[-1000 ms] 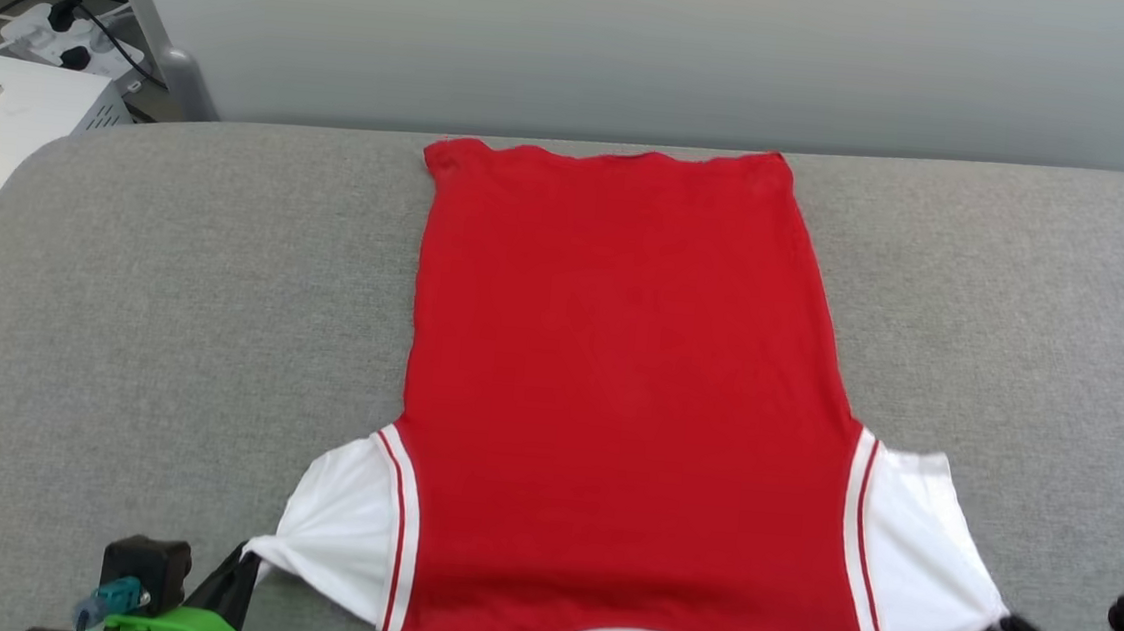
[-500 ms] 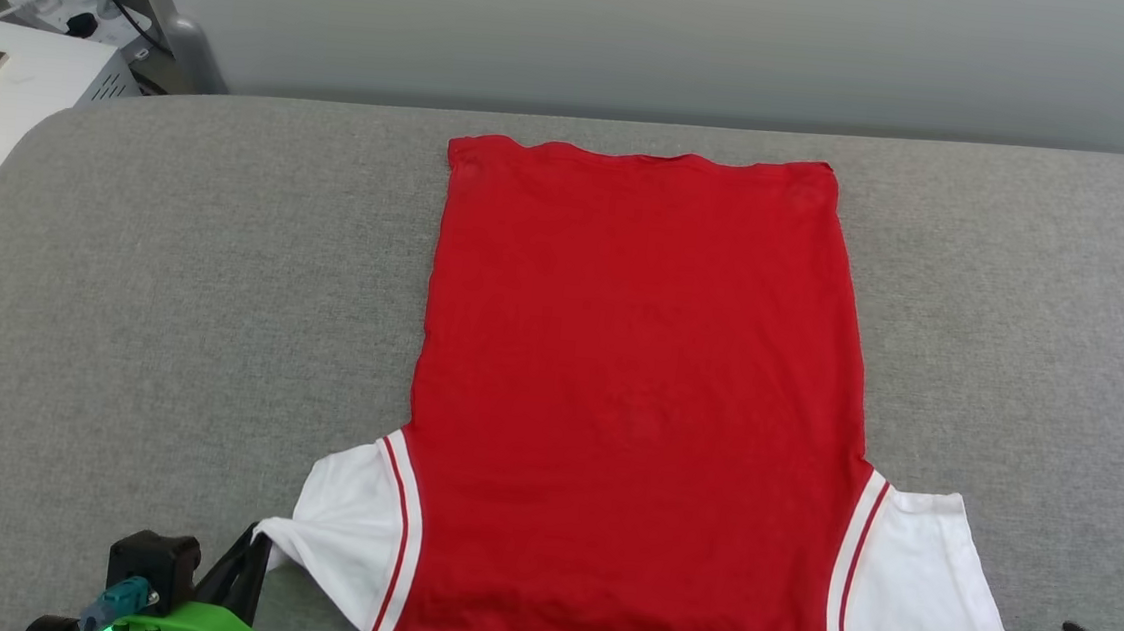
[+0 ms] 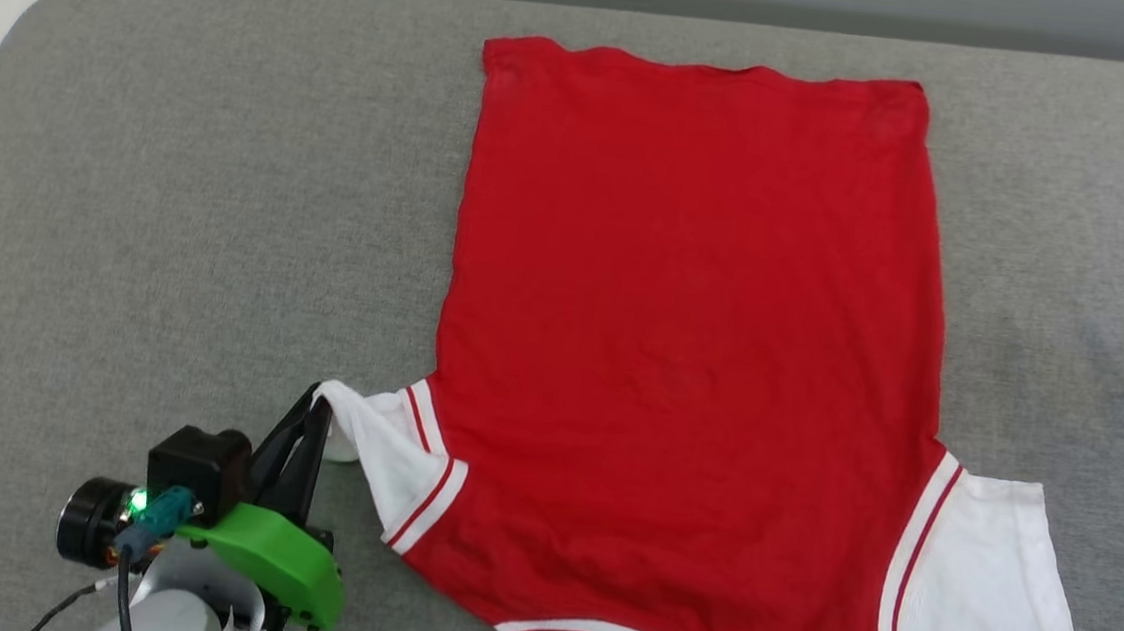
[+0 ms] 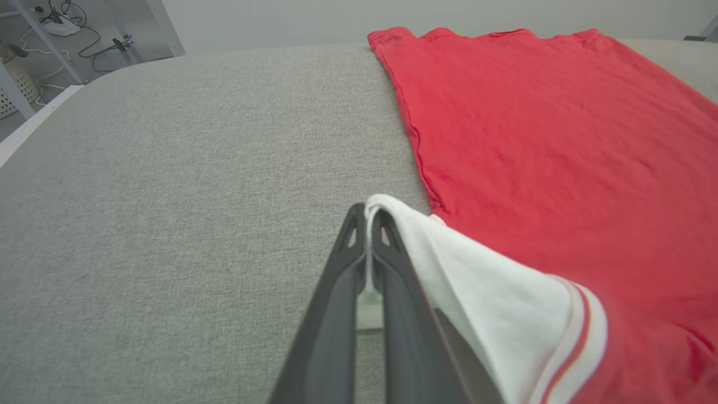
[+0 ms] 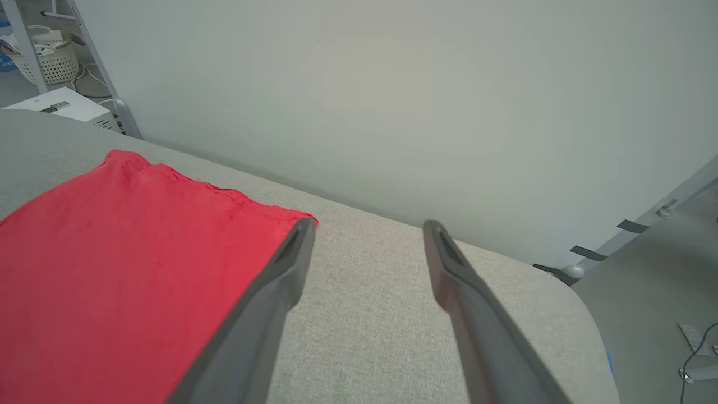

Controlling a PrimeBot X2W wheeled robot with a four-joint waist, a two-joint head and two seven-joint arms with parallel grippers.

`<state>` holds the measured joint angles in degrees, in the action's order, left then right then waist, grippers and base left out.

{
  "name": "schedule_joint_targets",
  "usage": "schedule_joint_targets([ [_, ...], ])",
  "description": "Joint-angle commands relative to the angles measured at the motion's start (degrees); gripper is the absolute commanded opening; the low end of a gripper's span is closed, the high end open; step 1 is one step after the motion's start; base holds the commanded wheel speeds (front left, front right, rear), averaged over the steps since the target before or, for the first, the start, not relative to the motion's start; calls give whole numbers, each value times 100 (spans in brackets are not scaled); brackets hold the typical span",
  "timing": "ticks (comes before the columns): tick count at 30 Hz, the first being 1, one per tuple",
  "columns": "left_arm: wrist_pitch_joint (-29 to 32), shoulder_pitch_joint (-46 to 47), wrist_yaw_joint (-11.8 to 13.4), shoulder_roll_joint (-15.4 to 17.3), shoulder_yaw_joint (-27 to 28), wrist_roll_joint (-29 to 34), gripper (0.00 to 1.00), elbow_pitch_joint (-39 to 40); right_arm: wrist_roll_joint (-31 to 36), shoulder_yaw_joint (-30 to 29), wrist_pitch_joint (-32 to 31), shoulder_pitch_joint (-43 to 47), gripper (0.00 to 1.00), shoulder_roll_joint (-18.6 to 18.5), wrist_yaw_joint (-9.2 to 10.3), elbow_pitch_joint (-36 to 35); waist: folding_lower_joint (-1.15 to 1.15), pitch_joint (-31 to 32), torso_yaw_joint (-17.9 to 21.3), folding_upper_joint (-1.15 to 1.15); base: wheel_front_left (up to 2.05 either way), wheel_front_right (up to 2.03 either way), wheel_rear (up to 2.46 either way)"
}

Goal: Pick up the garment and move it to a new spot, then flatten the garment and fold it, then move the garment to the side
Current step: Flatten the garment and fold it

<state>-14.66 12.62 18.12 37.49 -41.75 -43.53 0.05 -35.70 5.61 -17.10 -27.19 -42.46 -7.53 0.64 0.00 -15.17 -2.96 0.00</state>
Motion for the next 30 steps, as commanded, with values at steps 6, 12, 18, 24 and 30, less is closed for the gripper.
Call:
schedule_joint_targets([
  [6, -33, 503, -113, -297, -16, 446, 0, 108, -135, 508, -2142, -1853, 100, 154, 4, 743, 0, -962, -757, 0, 0, 0, 0],
  [12, -33, 848, -251, -551, 37, 756, 0, 192, -11, 845, -3828, -3274, 100, 373, 4, 1721, 0, -1537, -1098, 0, 0, 0, 0],
  [18, -33, 1045, -399, -883, 75, 986, 0, 260, 513, 864, -4521, -4024, 100, 563, 4, 2563, 0, -2029, -1421, 0, 0, 0, 0],
  [24, -34, 1117, -612, -1164, 239, 1151, 0, 250, 803, 894, -4458, -4038, 100, 679, 4, 3010, 0, -2290, -1596, 0, 0, 0, 0],
  [30, -34, 1076, -785, -1312, 406, 1306, 0, 78, 697, 1120, -4675, -3711, 0, 543, 4, 3168, 0, -2251, -1561, 0, 0, 0, 0],
])
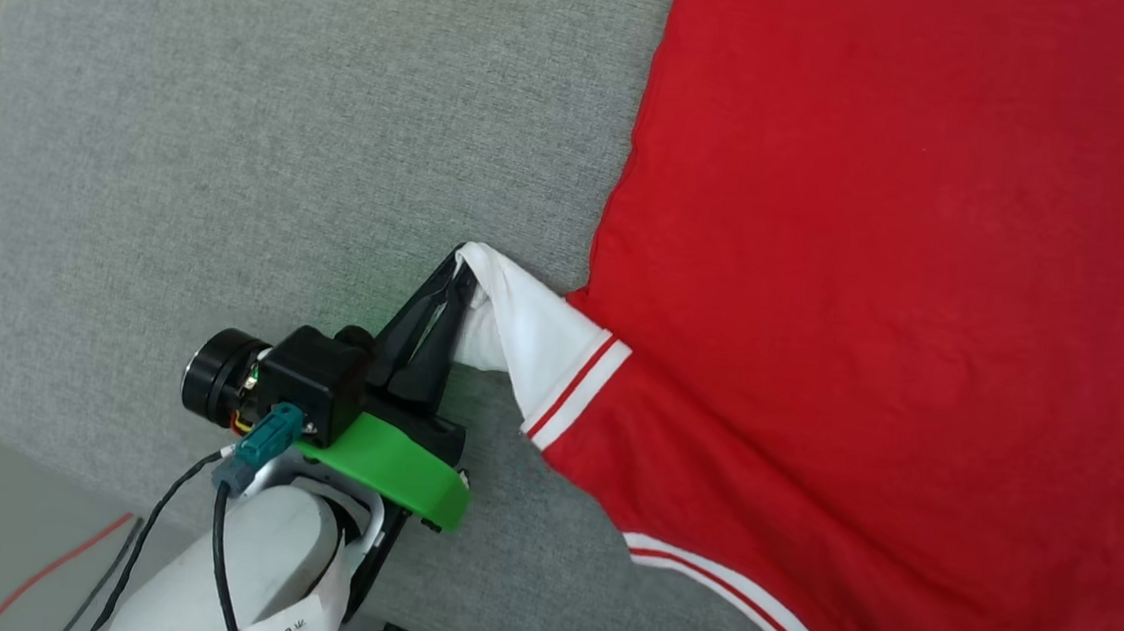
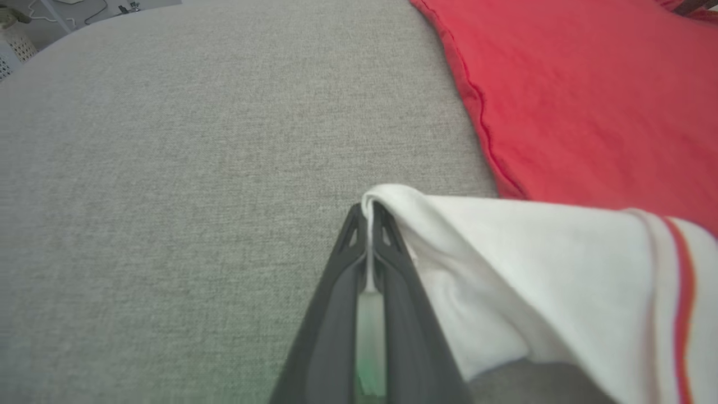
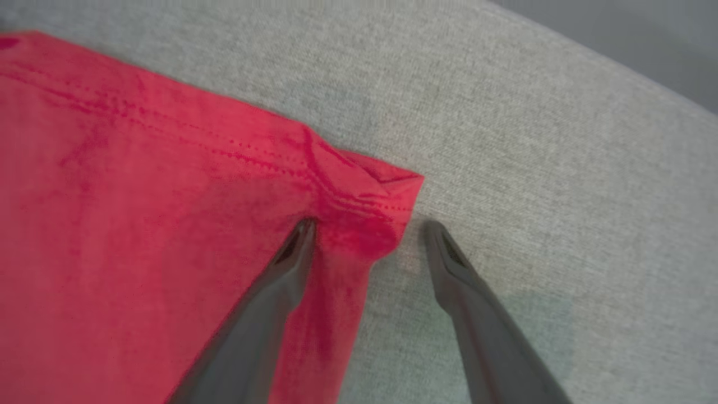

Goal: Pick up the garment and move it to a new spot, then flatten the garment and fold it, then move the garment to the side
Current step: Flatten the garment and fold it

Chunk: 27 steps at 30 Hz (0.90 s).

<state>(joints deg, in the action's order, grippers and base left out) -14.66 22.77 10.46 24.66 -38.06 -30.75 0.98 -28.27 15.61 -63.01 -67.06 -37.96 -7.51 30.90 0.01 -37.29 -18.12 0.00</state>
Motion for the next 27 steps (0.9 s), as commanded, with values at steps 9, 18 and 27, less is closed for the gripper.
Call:
schedule_joint_targets([
  [9, -34, -190, -153, -83, 294, 176, 0, -257, -267, 139, 671, 85, 0, -19, 2, -62, -1, 517, 168, 0, 0, 0, 0],
  [18, -33, -824, -30, 154, 537, 156, 0, -278, -1093, 763, 1655, 839, 0, -611, 2, -610, -1, 1590, 693, 0, 0, 0, 0],
  [27, 126, -1517, 308, 544, 704, 40, 0, 59, -1984, 1025, 2392, 2543, 0, -1555, 2, -1781, -1, 2246, 1311, 0, 0, 0, 0],
])
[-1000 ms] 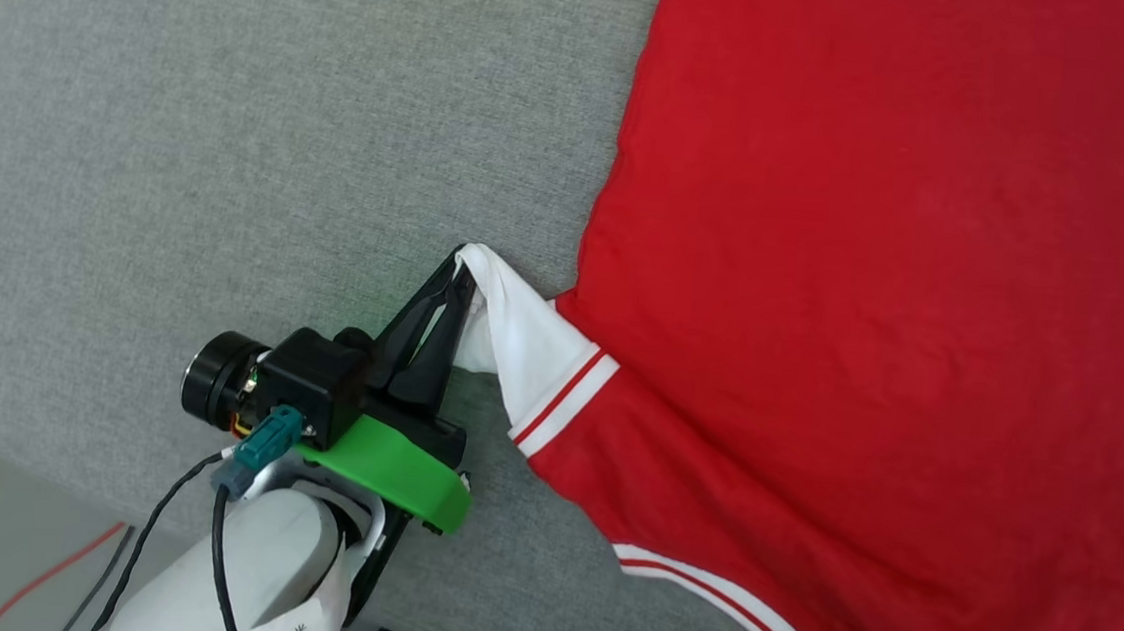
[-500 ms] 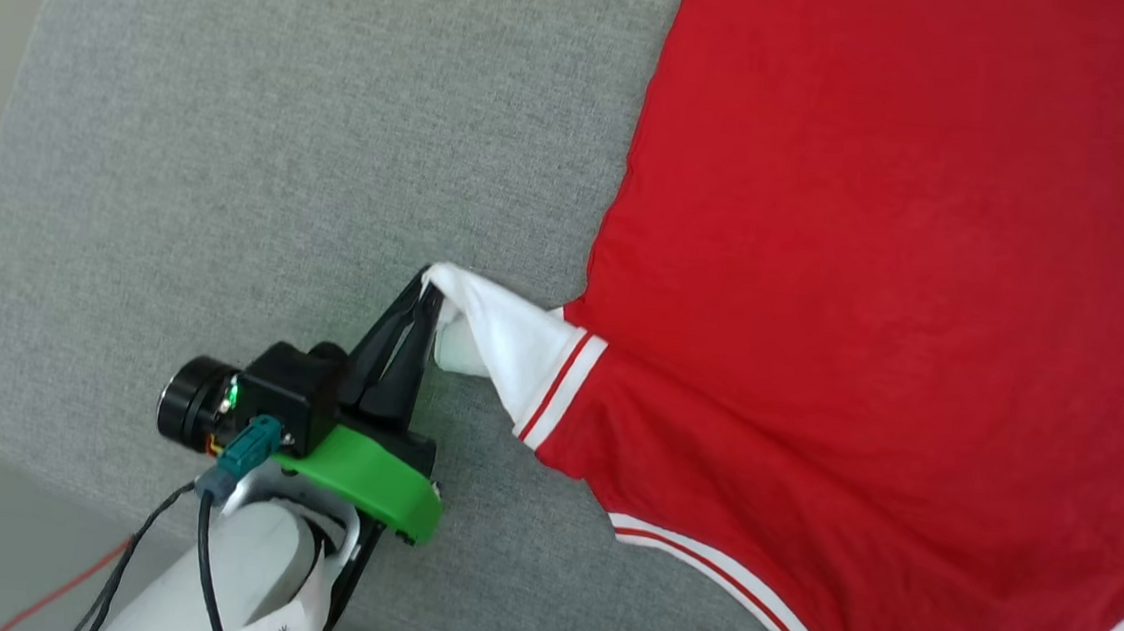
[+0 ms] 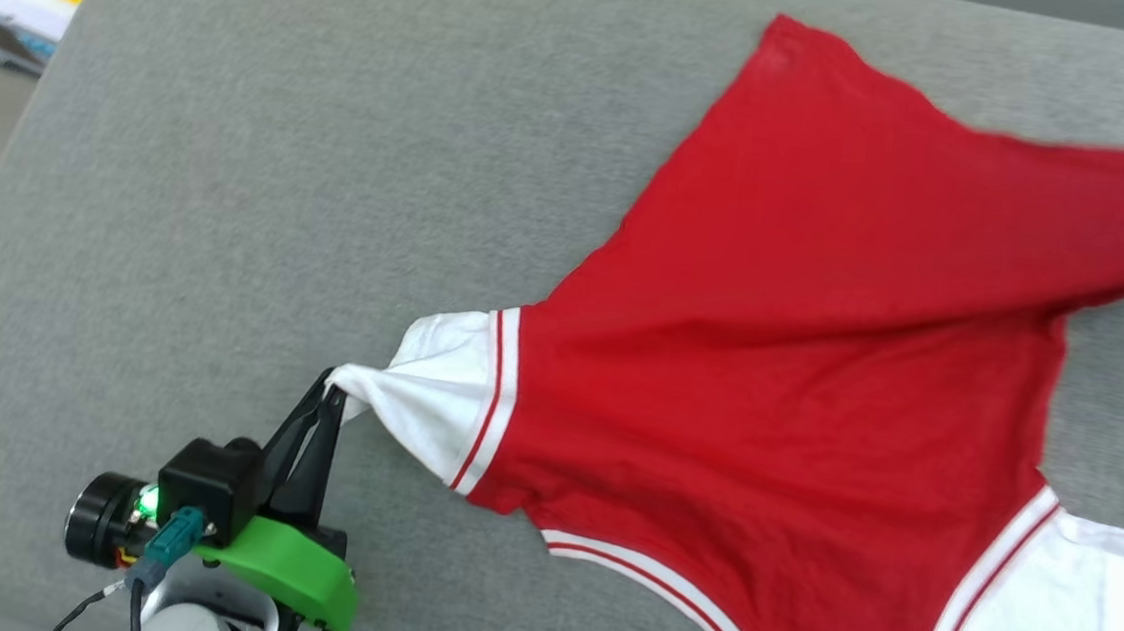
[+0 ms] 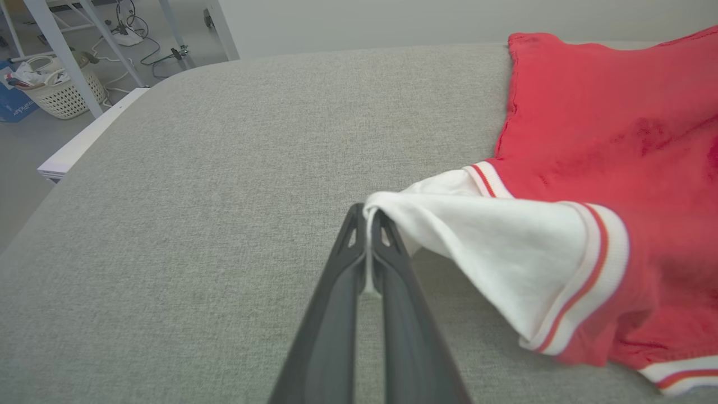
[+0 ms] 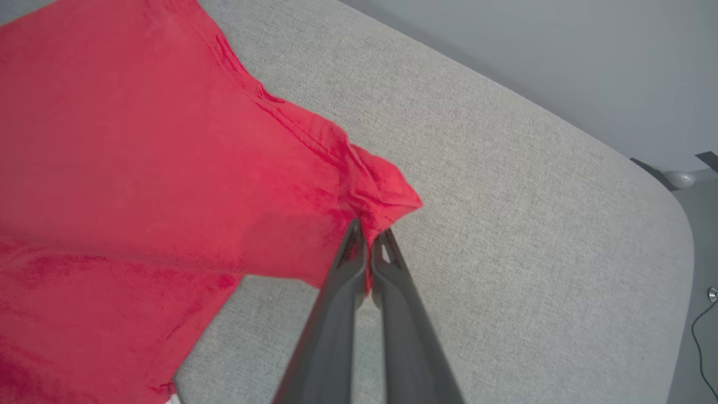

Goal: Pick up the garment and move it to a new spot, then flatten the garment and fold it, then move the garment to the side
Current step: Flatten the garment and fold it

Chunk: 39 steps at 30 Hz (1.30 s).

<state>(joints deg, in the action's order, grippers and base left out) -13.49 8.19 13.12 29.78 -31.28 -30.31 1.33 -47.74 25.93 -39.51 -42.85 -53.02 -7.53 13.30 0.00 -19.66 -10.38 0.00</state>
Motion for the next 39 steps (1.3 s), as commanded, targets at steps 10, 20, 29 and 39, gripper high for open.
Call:
schedule_joint_targets([
  [10, 147, -474, 234, 261, 103, -106, 0, 267, -486, -818, 606, 2704, 0, -385, 4, -843, 0, 804, 956, 0, 0, 0, 0],
  [20, 241, -450, 233, 250, 11, -136, 0, 258, -97, -1579, 916, 5076, 0, 1275, 4, -504, 0, 663, 871, 0, 0, 0, 0],
  [29, 277, -398, 289, 246, -28, -96, 0, 333, 62, -2413, 1399, 4639, 100, 1179, 4, -1073, 0, 726, 848, 0, 0, 0, 0],
  [39, 307, 44, 266, 145, -129, 75, 0, 548, 400, -2276, 422, 2460, 100, 642, 4, -2227, 0, 178, 451, 0, 0, 0, 0],
])
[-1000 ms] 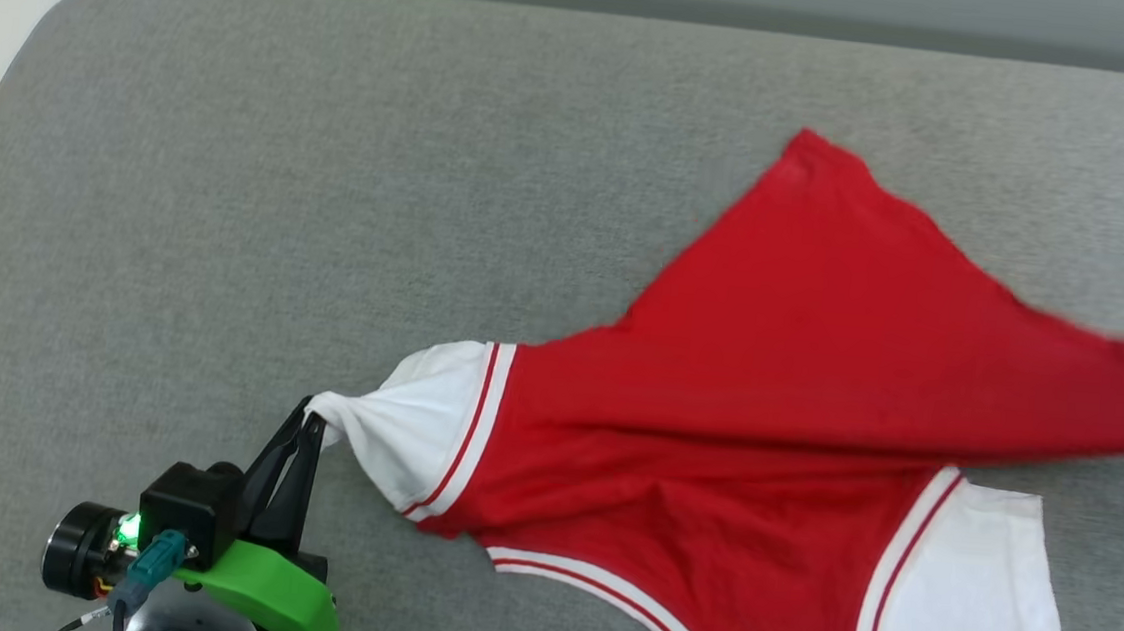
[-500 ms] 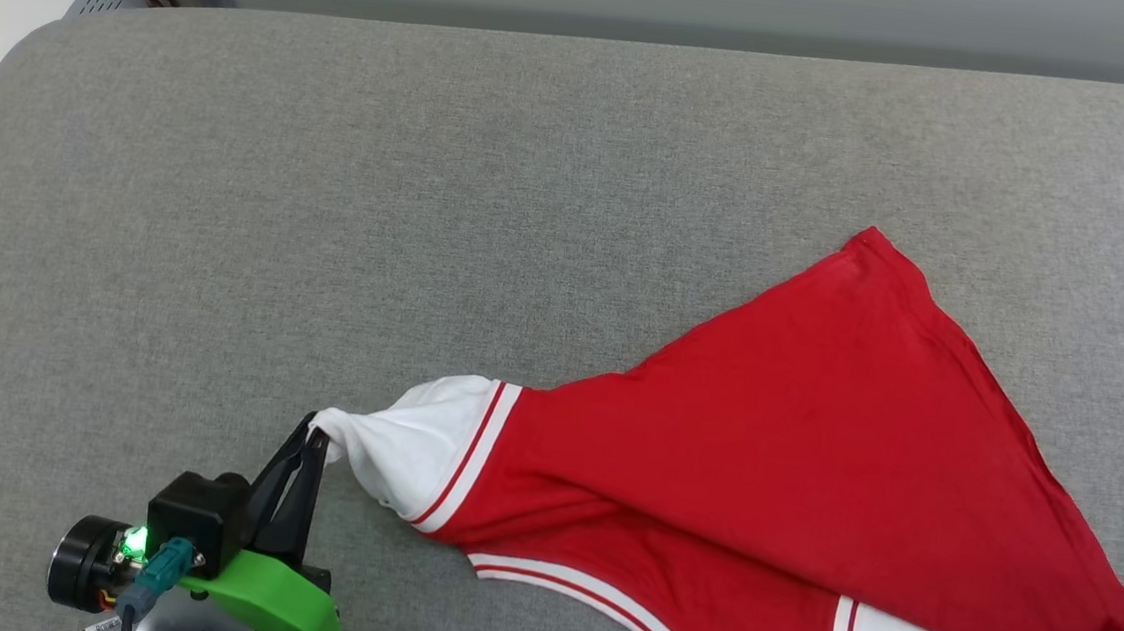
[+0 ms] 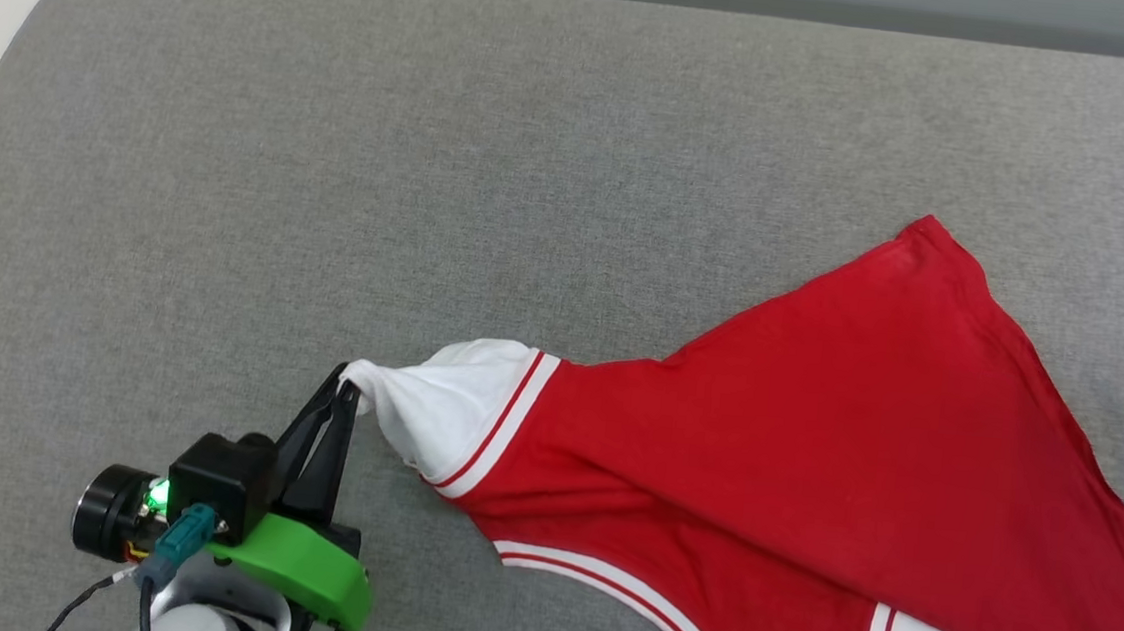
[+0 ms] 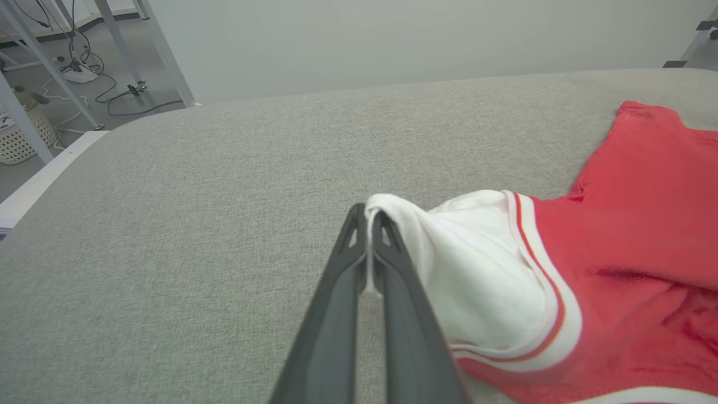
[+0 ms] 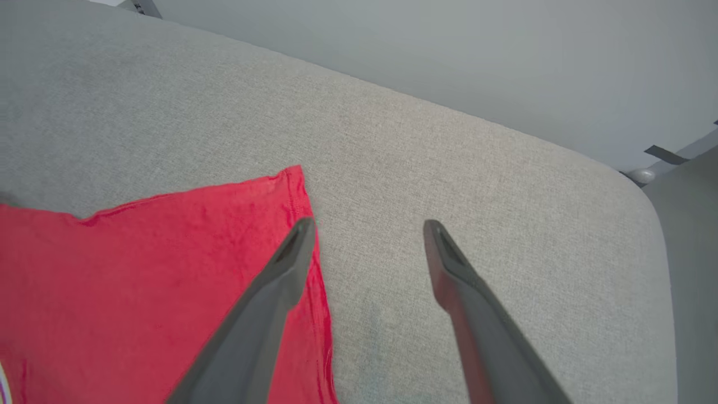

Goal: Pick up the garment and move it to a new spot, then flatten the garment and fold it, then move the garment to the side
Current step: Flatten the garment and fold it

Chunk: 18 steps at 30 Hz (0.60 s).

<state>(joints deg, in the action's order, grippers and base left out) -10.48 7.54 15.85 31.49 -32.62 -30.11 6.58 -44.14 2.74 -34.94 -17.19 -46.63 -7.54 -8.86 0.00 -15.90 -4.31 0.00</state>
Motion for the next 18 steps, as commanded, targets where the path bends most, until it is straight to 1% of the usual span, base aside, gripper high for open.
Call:
schedule_joint_targets([
  [1, 4, 163, -19, -49, -12, 72, 0, 31, 63, 196, -196, -346, 100, -2, 5, 30, 0, -266, -196, 0, 0, 0, 0],
  [4, -10, 351, -81, -134, -77, 124, 0, 17, 121, 773, -797, -1121, 100, 29, 5, 298, 0, -445, -329, 0, 0, 0, 0],
  [7, -36, 552, -157, -229, -143, 171, 0, -35, 185, 1361, -1448, -1856, 100, 120, 5, 719, 0, -630, -477, 0, 0, 0, 0],
  [11, -78, 790, -242, -352, -214, 224, 0, -122, 310, 1978, -1970, -2613, 100, 283, 5, 1341, 0, -851, -661, 0, 0, 0, 0],
  [14, -119, 944, -285, -443, -252, 258, 0, -182, 430, 2326, -2053, -3019, 100, 427, 5, 1874, 0, -1027, -763, 0, 0, 0, 0],
  [18, -187, 1051, -320, -546, -278, 272, 0, -273, 469, 2662, -1797, -3237, 100, 691, 5, 2563, 0, -1192, -834, 0, 0, 0, 0],
])
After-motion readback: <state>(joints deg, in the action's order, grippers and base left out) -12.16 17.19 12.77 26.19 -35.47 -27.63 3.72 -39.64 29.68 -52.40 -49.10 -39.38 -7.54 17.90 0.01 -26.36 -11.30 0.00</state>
